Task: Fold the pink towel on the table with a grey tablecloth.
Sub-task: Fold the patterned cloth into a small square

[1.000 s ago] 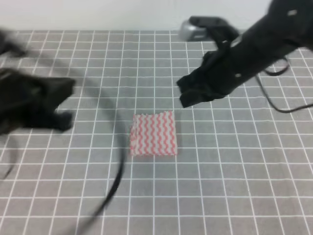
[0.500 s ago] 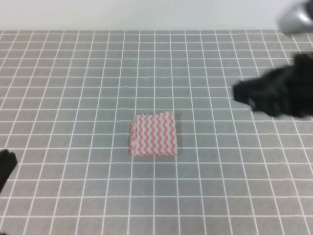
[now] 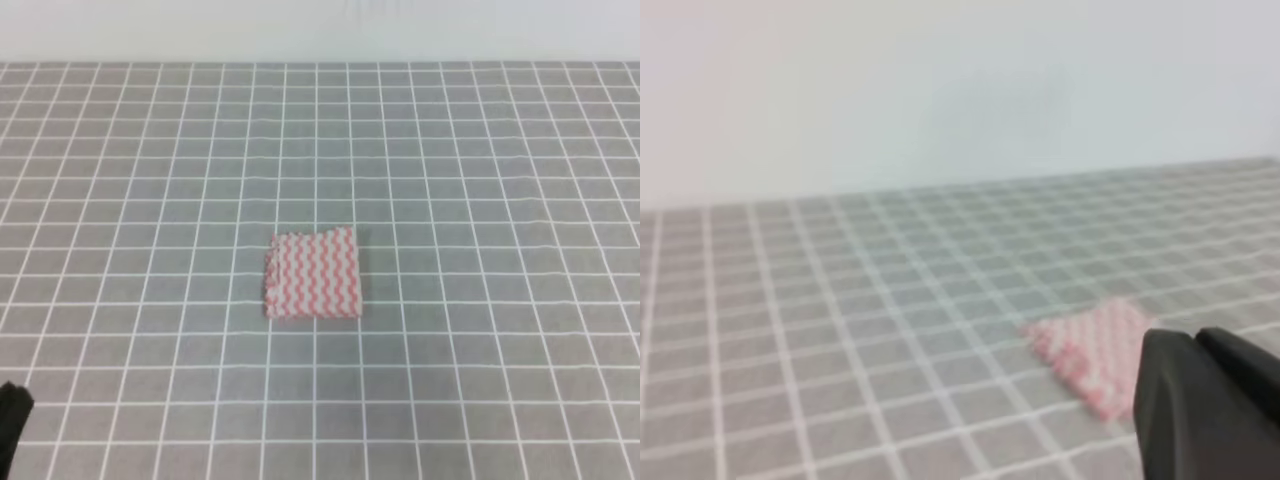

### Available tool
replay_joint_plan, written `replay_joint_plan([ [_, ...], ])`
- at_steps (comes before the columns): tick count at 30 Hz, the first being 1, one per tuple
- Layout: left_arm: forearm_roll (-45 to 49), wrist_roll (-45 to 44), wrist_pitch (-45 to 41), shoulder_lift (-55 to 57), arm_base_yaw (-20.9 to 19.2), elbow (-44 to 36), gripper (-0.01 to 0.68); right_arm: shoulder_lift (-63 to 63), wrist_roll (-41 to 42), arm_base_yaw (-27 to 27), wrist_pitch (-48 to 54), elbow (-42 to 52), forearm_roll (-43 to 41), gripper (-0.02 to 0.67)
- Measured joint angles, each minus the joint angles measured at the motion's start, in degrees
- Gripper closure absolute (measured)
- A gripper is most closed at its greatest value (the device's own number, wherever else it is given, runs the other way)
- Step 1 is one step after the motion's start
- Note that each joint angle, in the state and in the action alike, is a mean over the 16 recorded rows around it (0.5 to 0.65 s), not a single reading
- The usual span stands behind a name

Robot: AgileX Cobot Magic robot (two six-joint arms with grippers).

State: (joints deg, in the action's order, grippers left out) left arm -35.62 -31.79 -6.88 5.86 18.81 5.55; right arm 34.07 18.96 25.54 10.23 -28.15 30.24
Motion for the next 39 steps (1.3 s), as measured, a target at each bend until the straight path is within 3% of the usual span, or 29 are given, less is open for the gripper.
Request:
replay_joint_plan([
  [10,-0.6,-0.4,-1.1,-1.2,0.0,-5.7,0.676,-7.6,4.6,0.0,-12.0,12.9,1.4,0.664],
  [27,-0.6,-0.4,-5.6,-1.2,0.0,-5.8,0.677,-7.6,7.2,-0.6,-13.9,15.9,2.6,0.664],
  [39,-0.6,-0.4,-5.9,-1.1,0.0,-6.0,0.676,-20.2,11.0,-12.2,-11.5,20.5,3.1,0.664],
])
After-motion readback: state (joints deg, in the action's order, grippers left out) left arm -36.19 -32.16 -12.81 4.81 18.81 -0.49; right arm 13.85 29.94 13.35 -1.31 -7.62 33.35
